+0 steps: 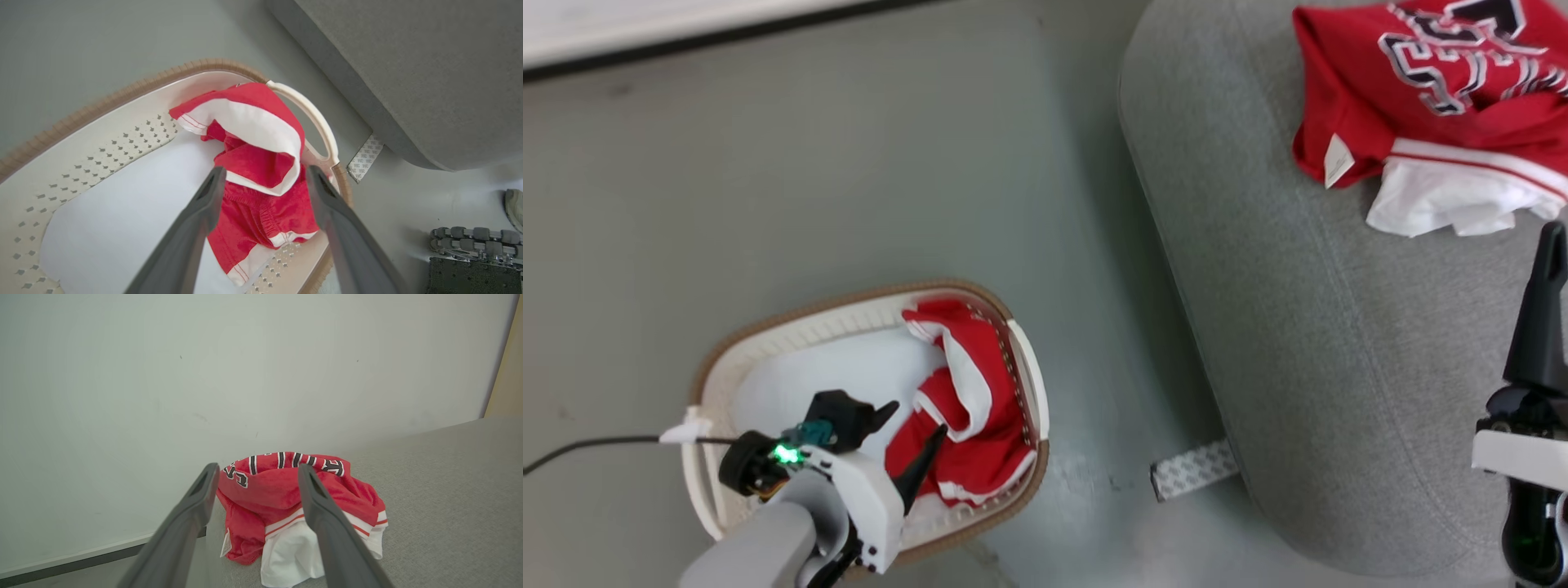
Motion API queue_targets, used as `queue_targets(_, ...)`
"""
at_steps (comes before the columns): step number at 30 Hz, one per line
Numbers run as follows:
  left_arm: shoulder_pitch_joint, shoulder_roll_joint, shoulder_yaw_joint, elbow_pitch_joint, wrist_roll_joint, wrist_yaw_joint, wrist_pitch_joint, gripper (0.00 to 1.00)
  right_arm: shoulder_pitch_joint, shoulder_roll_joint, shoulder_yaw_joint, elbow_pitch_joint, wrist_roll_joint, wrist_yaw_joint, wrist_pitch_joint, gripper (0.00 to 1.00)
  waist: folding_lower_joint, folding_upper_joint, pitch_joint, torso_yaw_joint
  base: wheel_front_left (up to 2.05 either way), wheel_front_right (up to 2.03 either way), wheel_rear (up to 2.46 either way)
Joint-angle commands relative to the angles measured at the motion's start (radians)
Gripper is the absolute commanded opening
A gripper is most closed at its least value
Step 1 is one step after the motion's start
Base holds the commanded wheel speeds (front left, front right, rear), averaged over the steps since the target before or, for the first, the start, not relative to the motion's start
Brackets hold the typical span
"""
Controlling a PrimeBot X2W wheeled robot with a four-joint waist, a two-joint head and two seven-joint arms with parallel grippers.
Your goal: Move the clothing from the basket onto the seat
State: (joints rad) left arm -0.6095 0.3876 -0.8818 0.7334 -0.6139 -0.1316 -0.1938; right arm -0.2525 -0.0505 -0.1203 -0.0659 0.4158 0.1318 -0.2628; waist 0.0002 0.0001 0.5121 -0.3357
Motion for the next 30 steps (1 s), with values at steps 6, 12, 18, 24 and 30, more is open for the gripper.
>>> queue_targets(6,-0.096,0.049,-0.163,0.011,-0.108,0.002,0.032,1.0,-0.039,0.0,-0.003,-0.039,0.014,-0.002,-0.003,1.0,-0.0002,-0.0001,0.127,-0.03,0.0,0.0,0.0)
queue_targets(12,-0.172,0.093,-0.293,-0.001,-0.196,0.002,0.02,1.0,-0.049,0.0,0.019,-0.062,0.034,-0.002,-0.003,1.0,-0.0002,-0.0001,0.19,-0.058,0.0,0.0,0.0)
queue_targets(18,-0.236,0.118,-0.366,-0.013,-0.246,0.002,0.014,1.0,-0.053,0.0,0.044,-0.075,0.056,-0.002,-0.003,1.0,-0.0002,-0.0001,0.234,-0.087,0.0,0.0,0.0)
queue_targets(24,-0.284,0.111,-0.39,-0.001,-0.256,0.002,0.023,1.0,-0.057,0.0,0.065,-0.087,0.071,-0.002,-0.003,1.0,-0.0002,-0.0001,0.261,-0.109,0.0,0.0,0.0)
queue_targets(30,-0.321,0.102,-0.397,0.02,-0.28,0.002,0.028,0.9,-0.065,0.0,0.088,-0.085,0.077,-0.002,-0.003,1.0,-0.0002,-0.0001,0.283,-0.12,0.0,0.0,0.0)
